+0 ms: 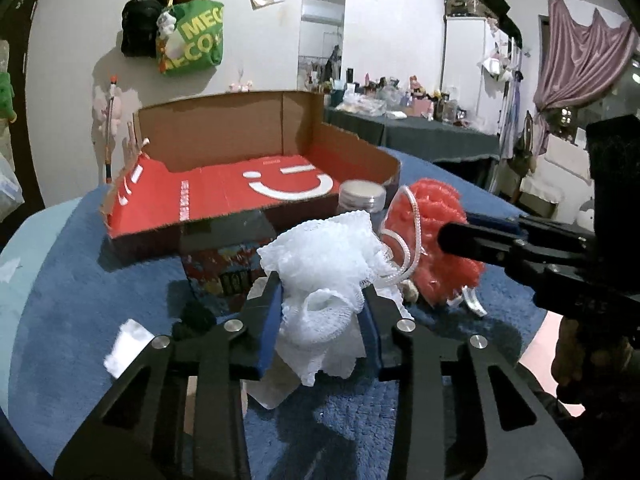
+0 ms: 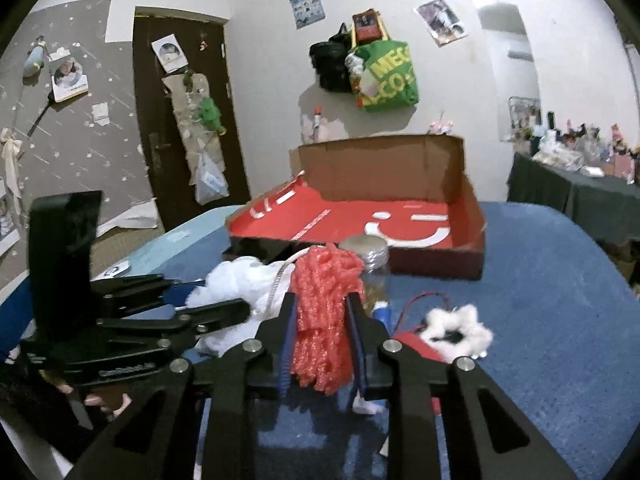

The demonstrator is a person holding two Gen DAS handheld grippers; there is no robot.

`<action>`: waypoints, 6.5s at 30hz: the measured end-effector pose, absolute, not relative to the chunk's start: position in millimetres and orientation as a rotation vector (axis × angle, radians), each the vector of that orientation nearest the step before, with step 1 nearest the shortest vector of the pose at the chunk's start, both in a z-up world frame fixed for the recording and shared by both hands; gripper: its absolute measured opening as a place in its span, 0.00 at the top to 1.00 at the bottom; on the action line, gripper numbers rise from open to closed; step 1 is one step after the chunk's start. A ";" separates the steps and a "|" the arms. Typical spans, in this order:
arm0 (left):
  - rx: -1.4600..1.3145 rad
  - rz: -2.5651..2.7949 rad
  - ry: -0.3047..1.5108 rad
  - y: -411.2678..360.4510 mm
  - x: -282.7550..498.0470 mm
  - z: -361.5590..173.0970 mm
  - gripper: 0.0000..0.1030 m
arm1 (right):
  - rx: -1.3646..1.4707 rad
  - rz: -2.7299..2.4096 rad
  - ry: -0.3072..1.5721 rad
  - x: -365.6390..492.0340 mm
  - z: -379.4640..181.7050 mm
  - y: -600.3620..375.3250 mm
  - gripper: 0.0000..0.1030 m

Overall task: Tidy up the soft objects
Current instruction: 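Carry both puffs up and over into the cardboard box, then open both grippers to drop the puffs onto the red liner, then withdraw both tools from the box back toward the bed items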

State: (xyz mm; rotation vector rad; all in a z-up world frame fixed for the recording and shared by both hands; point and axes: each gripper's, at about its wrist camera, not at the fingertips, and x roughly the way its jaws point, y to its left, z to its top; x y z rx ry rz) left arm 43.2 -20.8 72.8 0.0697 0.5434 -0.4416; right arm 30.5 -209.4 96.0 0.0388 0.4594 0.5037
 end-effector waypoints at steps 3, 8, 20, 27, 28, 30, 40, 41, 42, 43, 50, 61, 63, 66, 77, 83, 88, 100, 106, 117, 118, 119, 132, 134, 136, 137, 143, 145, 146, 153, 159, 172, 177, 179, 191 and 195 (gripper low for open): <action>0.070 -0.439 0.521 -17.1 38.9 79.2 0.68 | 0.052 0.506 0.458 31.0 98.1 -211.7 0.76; 0.071 -0.437 0.513 -15.3 36.3 81.7 0.70 | 0.054 0.501 0.451 30.9 98.5 -210.9 0.76; 0.063 -0.401 0.439 -4.4 32.4 109.2 0.71 | 0.058 0.489 0.390 33.3 122.5 -212.8 0.76; 0.063 -0.365 0.390 6.8 42.2 129.3 0.71 | 0.052 0.476 0.362 46.0 137.0 -213.5 0.76; 0.063 -0.359 0.386 8.2 43.8 130.7 0.71 | 0.051 0.475 0.359 48.8 138.9 -213.7 0.76; 0.060 -0.353 0.382 11.7 50.0 134.2 0.71 | 0.048 0.472 0.355 53.3 142.4 -212.6 0.76; 0.060 -0.344 0.379 16.3 82.7 141.5 0.71 | 0.031 0.468 0.359 85.3 154.5 -207.8 0.76; 0.061 -0.345 0.380 16.1 82.3 141.1 0.71 | 0.030 0.468 0.361 89.4 155.6 -207.7 0.76; 0.064 -0.347 0.384 15.9 87.7 142.2 0.71 | 0.028 0.468 0.366 95.1 156.9 -207.3 0.76; 0.068 -0.348 0.386 15.7 87.0 141.7 0.71 | 0.027 0.469 0.370 99.6 158.0 -206.8 0.76; 0.099 -0.367 0.418 11.2 129.2 155.9 0.71 | -0.025 0.487 0.395 141.9 170.6 -200.6 0.76; 0.162 -0.352 0.530 2.5 211.4 162.2 0.71 | -0.073 0.485 0.569 244.0 177.2 -187.1 0.76; 0.183 -0.339 0.548 -0.8 229.4 161.3 0.71 | -0.080 0.471 0.617 267.5 175.4 -184.2 0.76; 0.192 -0.335 0.589 -4.4 256.2 159.1 0.71 | -0.088 0.439 0.683 301.2 171.1 -180.2 0.76; 0.188 -0.245 0.771 -15.5 358.9 121.0 0.71 | -0.127 0.304 0.913 405.3 132.4 -167.8 0.76; 0.206 -0.205 0.830 -23.1 387.8 104.3 0.71 | -0.126 0.284 0.991 431.3 118.8 -162.5 0.76; 0.223 -0.186 0.849 -28.0 399.7 93.4 0.71 | -0.137 0.258 1.032 443.8 107.3 -161.5 0.76; 0.235 -0.162 0.848 -27.1 412.1 83.6 0.57 | -0.117 0.263 1.039 451.7 104.7 -163.7 0.70; 0.222 -0.162 0.844 -25.1 413.3 83.7 0.40 | -0.120 0.272 1.049 454.7 104.2 -161.9 0.64; 0.218 -0.153 0.829 -23.6 412.7 88.7 0.25 | -0.121 0.263 1.080 455.7 97.8 -164.0 0.44; 0.218 -0.155 0.832 -23.5 412.7 88.6 0.25 | -0.120 0.260 1.083 456.1 97.3 -164.2 0.42; 0.220 -0.154 0.834 -23.4 412.7 89.1 0.25 | -0.117 0.259 1.083 456.3 97.3 -164.7 0.41; 0.213 -0.150 0.841 -21.7 410.3 91.7 0.17 | -0.110 0.252 1.076 453.5 103.0 -163.0 0.34; 0.206 -0.157 0.827 -21.5 407.7 96.0 0.16 | -0.110 0.252 1.069 452.9 106.6 -163.6 0.33; 0.199 -0.163 0.815 -20.8 404.0 100.3 0.15 | -0.105 0.249 1.058 450.3 111.8 -164.6 0.30; 0.194 -0.166 0.811 -20.5 402.4 102.6 0.14 | -0.103 0.249 1.053 448.9 114.4 -165.8 0.30; 0.148 -0.186 0.769 -17.5 385.2 125.4 0.11 | -0.089 0.252 0.999 432.7 139.8 -172.9 0.23; 0.128 -0.193 0.752 -15.4 376.0 136.0 0.11 | -0.079 0.253 0.968 421.8 153.5 -177.5 0.20; 0.112 -0.200 0.742 -14.1 369.6 142.6 0.11 | -0.074 0.255 0.953 416.1 159.4 -179.5 0.19; 0.039 -0.223 0.655 -3.3 320.5 182.6 0.04 | -0.043 0.282 0.814 359.0 212.7 -194.4 0.06; 0.013 -0.230 0.544 4.1 258.1 213.8 0.02 | -0.069 0.278 0.668 291.6 252.4 -203.6 0.00; 0.010 -0.299 0.297 6.7 105.5 231.1 0.00 | -0.089 0.352 0.436 135.2 261.0 -217.1 0.00; -0.030 -0.317 0.251 9.3 57.9 219.5 0.00 | -0.073 0.335 0.365 77.1 243.9 -219.9 0.00; -0.034 -0.308 0.242 10.5 43.9 211.7 0.00 | -0.077 0.314 0.345 59.0 235.3 -219.7 0.00; -0.036 -0.221 0.296 9.8 2.5 142.5 0.00 | -0.090 0.223 0.367 8.9 152.0 -217.6 0.00; -0.031 -0.205 0.334 8.7 -1.9 117.6 0.00 | -0.123 0.198 0.417 10.9 122.4 -215.6 0.00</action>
